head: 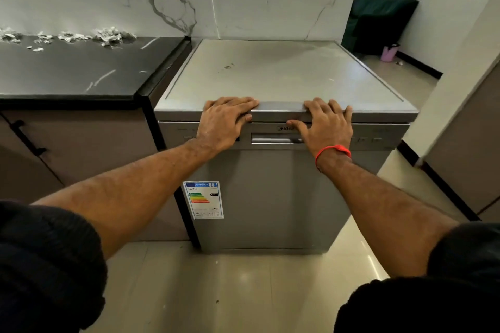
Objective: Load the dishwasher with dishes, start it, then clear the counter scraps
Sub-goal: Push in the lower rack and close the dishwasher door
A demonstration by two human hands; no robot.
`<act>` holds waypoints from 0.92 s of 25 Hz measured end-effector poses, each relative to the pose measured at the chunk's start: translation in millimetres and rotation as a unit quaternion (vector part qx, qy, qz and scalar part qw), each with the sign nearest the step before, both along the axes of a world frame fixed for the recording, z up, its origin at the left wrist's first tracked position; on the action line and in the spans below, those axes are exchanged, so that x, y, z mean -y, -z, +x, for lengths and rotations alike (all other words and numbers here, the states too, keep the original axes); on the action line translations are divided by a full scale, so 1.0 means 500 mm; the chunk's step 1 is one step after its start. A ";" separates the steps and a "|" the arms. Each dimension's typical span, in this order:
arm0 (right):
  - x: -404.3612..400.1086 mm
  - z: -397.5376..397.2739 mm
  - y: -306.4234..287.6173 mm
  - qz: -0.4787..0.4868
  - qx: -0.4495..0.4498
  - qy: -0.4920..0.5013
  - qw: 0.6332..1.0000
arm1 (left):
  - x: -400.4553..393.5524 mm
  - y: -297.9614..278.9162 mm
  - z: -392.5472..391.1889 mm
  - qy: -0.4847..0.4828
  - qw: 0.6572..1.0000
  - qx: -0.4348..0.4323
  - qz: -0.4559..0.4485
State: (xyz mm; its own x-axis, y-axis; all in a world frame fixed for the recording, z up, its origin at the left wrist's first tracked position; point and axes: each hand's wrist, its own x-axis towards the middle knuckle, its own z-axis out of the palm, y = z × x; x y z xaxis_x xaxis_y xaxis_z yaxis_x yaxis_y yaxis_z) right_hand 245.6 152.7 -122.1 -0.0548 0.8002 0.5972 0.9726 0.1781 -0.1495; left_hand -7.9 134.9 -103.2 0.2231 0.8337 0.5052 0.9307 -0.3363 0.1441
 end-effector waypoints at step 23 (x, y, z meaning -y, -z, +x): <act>-0.060 0.014 -0.274 -0.474 0.070 -0.048 0.876 | -0.027 -0.219 0.019 0.052 0.887 -0.203 -0.411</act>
